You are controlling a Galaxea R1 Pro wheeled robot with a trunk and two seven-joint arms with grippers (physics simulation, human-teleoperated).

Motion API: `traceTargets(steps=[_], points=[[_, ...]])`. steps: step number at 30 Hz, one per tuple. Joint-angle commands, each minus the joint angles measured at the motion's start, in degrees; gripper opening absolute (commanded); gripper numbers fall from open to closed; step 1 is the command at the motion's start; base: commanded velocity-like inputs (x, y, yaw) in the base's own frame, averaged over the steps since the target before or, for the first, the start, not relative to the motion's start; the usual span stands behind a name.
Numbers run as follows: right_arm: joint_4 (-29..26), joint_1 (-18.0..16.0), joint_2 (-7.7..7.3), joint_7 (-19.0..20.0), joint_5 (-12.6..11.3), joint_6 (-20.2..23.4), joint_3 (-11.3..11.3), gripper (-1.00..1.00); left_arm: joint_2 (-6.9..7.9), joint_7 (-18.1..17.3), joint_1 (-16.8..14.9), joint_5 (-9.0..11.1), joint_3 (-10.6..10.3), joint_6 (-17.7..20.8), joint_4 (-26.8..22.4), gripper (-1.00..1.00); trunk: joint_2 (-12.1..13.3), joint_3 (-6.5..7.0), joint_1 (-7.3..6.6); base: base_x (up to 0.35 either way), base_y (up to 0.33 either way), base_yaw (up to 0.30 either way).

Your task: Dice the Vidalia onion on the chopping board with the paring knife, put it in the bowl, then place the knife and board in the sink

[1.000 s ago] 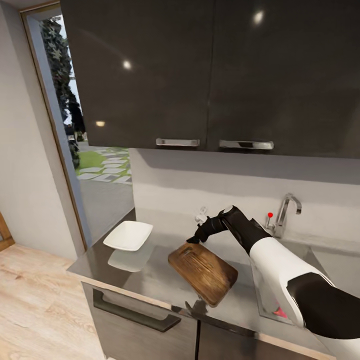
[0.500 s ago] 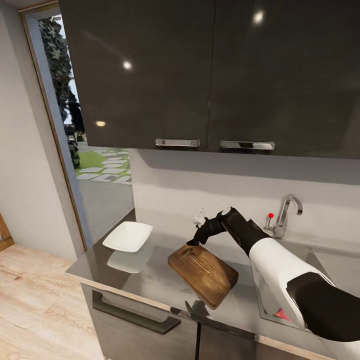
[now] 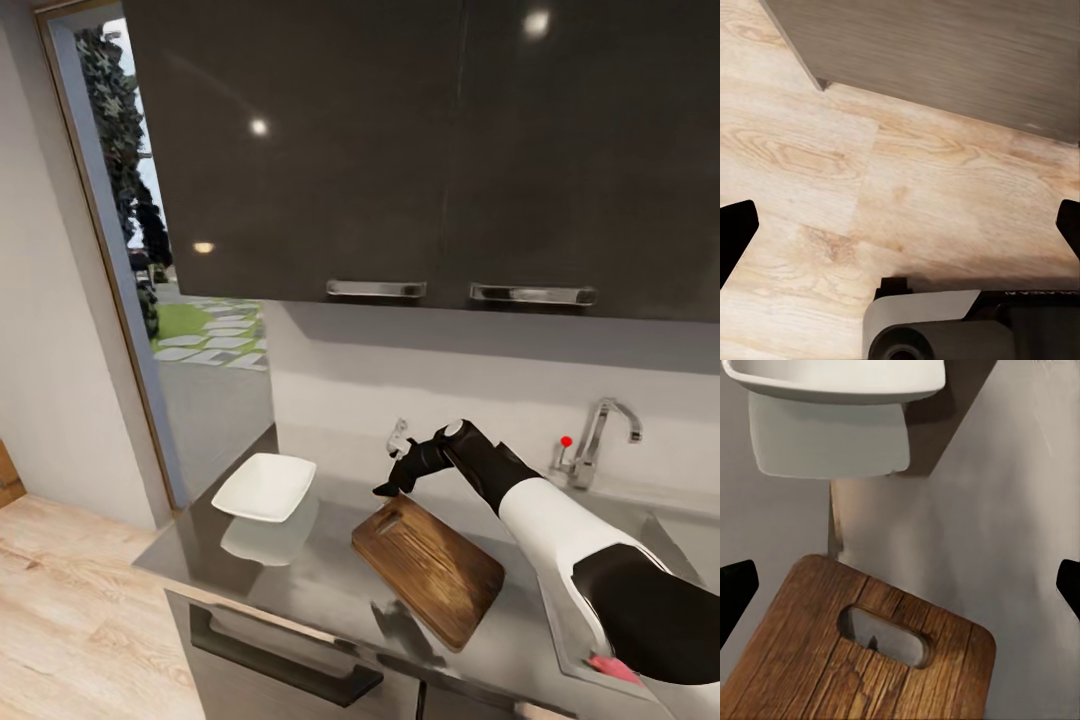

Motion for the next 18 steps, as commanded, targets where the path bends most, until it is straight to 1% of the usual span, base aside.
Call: traceTargets(steps=[1, 5, 6, 7, 9, 10, 13, 18], points=[[-0.06, -0.04, 0.01, 0.23, 0.25, 0.32, -0.01, 1.00, 0.01, -0.01, 0.01, 0.01, -0.03, -0.08, -0.06, 1.00, -0.09, -0.10, 0.03, 0.088, 0.067, 0.000], [0.70, -0.03, -0.13, 0.53, 0.27, -0.17, -0.01, 1.00, 0.01, -0.01, 0.01, 0.01, -0.05, -0.09, -0.05, 1.00, -0.09, -0.10, 0.03, 0.036, 0.027, 0.000], [1.15, -0.03, -0.24, 0.98, 0.27, -0.86, -0.01, 1.00, 0.01, -0.01, 0.01, 0.01, -0.05, -0.09, -0.04, 1.00, -0.09, -0.10, 0.03, 0.012, 0.009, 0.000], [2.24, -0.04, -0.83, 2.56, 0.27, -3.27, -0.01, 1.00, 0.00, -0.01, 0.01, 0.01, -0.05, -0.10, -0.04, 1.00, -0.09, -0.10, 0.03, 0.004, 0.003, 0.000], [2.65, -0.03, -1.08, 3.38, 0.27, -4.23, -0.01, 1.00, 0.00, -0.01, 0.01, 0.01, -0.05, -0.09, -0.04, 1.00, -0.09, -0.10, 0.03, 0.003, 0.002, 0.000], [2.80, -0.03, -1.34, 3.83, 0.27, -4.61, -0.01, 1.00, 0.00, -0.01, 0.01, 0.01, -0.05, -0.11, -0.04, 1.00, -0.09, -0.10, 0.03, 0.001, 0.001, 0.000], [3.02, -0.02, -2.74, 5.20, 0.27, -5.27, -0.01, 1.00, 0.00, -0.01, 0.01, 0.01, -0.05, -0.08, -0.04, 1.00, -0.09, -0.10, 0.03, 0.000, 0.000, 0.000], [3.06, -0.02, -3.73, 6.77, 0.27, -6.28, -0.01, 1.00, 0.00, -0.03, 0.01, 0.01, -0.05, -0.10, -0.03, 1.00, -0.09, -0.10, 0.03, 0.000, 0.000, 0.000]])
